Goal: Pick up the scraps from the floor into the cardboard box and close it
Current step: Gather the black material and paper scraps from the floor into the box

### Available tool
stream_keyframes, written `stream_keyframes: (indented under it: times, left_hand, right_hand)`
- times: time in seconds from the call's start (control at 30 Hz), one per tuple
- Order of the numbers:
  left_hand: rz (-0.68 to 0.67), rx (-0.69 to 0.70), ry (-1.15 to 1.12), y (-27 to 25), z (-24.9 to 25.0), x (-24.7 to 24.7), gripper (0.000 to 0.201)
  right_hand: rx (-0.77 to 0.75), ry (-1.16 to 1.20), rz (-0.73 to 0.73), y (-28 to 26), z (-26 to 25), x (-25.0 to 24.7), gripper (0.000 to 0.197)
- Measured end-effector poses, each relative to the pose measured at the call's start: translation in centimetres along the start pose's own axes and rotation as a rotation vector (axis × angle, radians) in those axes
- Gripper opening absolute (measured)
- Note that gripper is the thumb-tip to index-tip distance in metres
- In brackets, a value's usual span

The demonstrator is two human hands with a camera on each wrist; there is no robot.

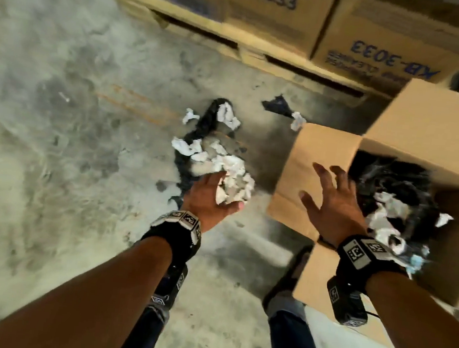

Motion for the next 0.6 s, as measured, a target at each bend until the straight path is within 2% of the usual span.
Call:
stream_keyframes:
  times: [0.1, 0.17, 0.27, 0.4, 0.5, 0.6]
  left_hand:
    - [0.036, -0.087, 0.023, -0.7, -6.5, -5.5, 0.096]
    - [0.061, -0.083, 0.067, -0.9, -10.0, -8.4, 0.097]
    - [0.042, -0.086, 0.036, -0.4, -13.5, -9.9, 0.097]
    - [0.025, -0.113, -0.053, 1.8, -15.3, -7.3, 0.102]
    - [0.039, -0.093, -0.119, 4.7, -15.5, -3.0, 0.100]
    - [0.045, -0.063, -0.068, 7.5, -15.2, 1.2, 0.098]
  right_hand:
    - [-0.046, -0.017, -0.064, 0.8, -6.8, 3.3, 0.070]
    - [-0.065, -0.021, -0.113, 1.1, -10.6, 5.4, 0.071]
    - [-0.065, -0.034, -0.198, 1.8, -14.2, 8.6, 0.075]
    - [-0.056, -0.050, -0.238, 3.3, -15.3, 12.7, 0.086]
    - [-0.105, -0.119, -0.299, 5.5, -14.0, 17.3, 0.104]
    - [-0.154, -0.192, -0.361, 7.9, -11.7, 21.4, 0.125]
Point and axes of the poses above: each hand's wrist, its own y-axis towards the middle knuckle, its own x-axis out of the palm, z = x × y, the point moved 5 cm from there along y, towards the middle knuckle, and after that the axes turned 6 degrees about -x, right-handed, at the moved point
